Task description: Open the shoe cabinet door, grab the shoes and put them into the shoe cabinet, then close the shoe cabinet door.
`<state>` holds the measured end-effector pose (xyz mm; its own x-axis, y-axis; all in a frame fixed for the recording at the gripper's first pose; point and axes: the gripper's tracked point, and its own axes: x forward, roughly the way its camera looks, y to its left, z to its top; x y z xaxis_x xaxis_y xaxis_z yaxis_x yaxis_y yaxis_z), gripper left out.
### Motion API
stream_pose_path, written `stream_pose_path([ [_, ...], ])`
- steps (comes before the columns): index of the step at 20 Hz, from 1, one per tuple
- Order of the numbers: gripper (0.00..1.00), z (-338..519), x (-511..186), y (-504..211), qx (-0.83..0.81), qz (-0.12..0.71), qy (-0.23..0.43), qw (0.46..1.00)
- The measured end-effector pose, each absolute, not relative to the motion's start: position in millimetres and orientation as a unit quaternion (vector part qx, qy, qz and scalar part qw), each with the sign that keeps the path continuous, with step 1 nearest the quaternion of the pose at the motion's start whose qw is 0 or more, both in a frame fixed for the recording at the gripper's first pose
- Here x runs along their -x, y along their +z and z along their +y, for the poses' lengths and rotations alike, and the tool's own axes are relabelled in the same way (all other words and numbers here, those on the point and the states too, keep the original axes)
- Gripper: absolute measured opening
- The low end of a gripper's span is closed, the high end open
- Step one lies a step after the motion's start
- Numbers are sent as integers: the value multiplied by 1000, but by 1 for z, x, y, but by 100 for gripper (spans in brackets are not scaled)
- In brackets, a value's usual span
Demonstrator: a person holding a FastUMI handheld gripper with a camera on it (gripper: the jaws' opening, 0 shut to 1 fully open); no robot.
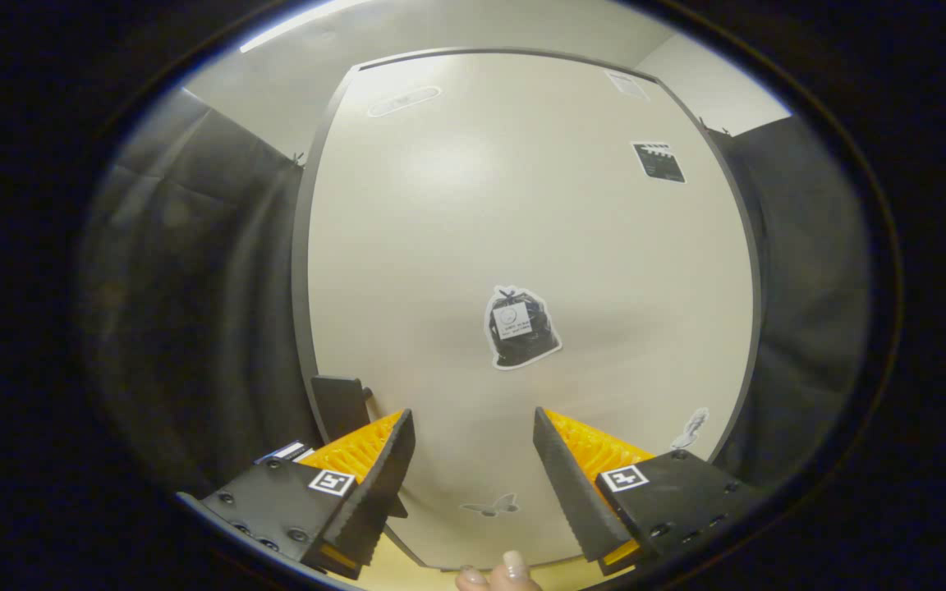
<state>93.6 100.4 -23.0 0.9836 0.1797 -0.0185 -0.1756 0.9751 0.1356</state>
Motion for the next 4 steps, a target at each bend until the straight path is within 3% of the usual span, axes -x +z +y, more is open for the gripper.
stream_pose_path([
  [4, 93, 100, -94, -22, -60, 9, 81, 995],
])
